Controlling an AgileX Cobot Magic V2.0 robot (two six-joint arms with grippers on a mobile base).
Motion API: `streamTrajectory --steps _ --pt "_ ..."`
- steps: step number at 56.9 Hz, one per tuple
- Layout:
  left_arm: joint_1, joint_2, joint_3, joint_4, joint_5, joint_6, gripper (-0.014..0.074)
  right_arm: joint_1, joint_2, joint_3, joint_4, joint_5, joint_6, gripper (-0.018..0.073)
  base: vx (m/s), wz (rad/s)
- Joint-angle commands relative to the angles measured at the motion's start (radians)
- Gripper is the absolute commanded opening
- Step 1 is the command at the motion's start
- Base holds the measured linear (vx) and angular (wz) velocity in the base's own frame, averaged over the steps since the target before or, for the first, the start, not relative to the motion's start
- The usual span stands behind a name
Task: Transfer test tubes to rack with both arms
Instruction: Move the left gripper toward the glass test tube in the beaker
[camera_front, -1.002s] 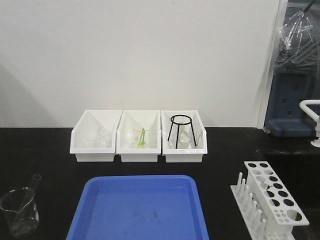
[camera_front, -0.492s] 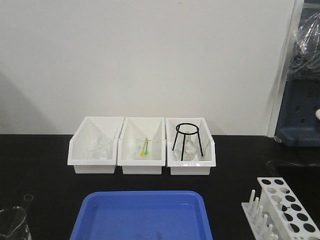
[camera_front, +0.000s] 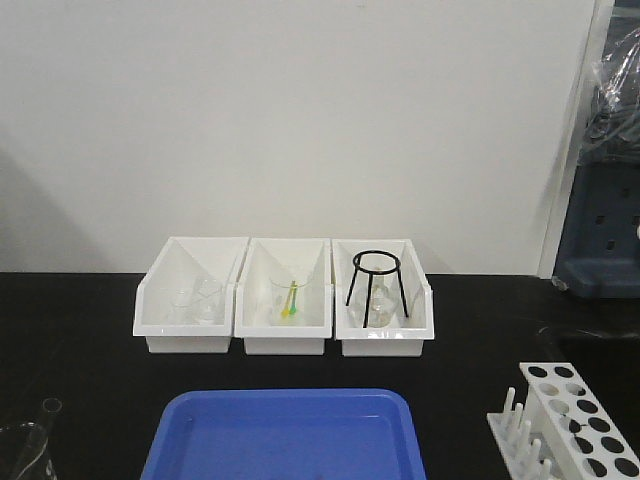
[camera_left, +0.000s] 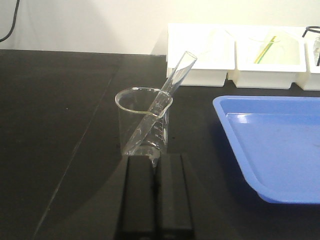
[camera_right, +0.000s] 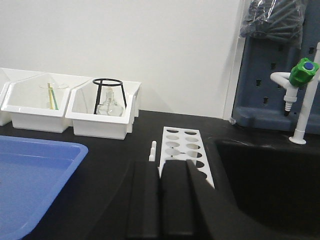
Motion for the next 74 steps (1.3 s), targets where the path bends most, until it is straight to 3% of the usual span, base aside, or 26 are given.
streamTrajectory --steps 1,19,31,39,45,55,61,74 --pt "0.000 0.001 -0.028 -0.009 -0.083 -0.007 -0.0004 -0.007 -0.010 0.013 -0.006 -0.081 -0.003 -0.0008 0.00 0.00" --pt "0.000 0.001 -0.028 -0.009 -0.127 -0.003 -0.0004 -0.007 -0.010 0.013 -0.006 -0.130 -0.003 -0.0008 0.00 0.00" --pt "0.000 0.001 -0.028 -0.009 -0.352 -0.079 -0.0004 -0.007 -0.010 0.000 -0.006 -0.312 0.008 -0.0008 0.00 0.00" --pt "0.000 0.001 -0.046 -0.009 -0.514 -0.081 -0.0004 -0.007 0.006 -0.095 -0.006 -0.256 0.016 -0.0008 0.00 0.00" --pt "-0.001 0.008 -0.122 -0.009 -0.485 -0.081 -0.0004 -0.007 0.046 -0.193 -0.006 -0.188 0.016 -0.0008 0.00 0.00" --pt "-0.001 0.103 -0.302 -0.002 -0.325 -0.069 -0.0002 -0.007 0.175 -0.342 -0.006 -0.156 0.016 -0.0007 0.00 0.00" --pt "-0.001 0.168 -0.347 -0.001 -0.323 -0.065 0.0003 -0.007 0.249 -0.365 -0.006 -0.166 0.012 -0.0003 0.00 0.00" --pt "-0.001 0.298 -0.345 -0.001 -0.297 0.059 0.0115 -0.007 0.366 -0.364 -0.006 -0.202 0.011 0.0017 0.00 0.00"
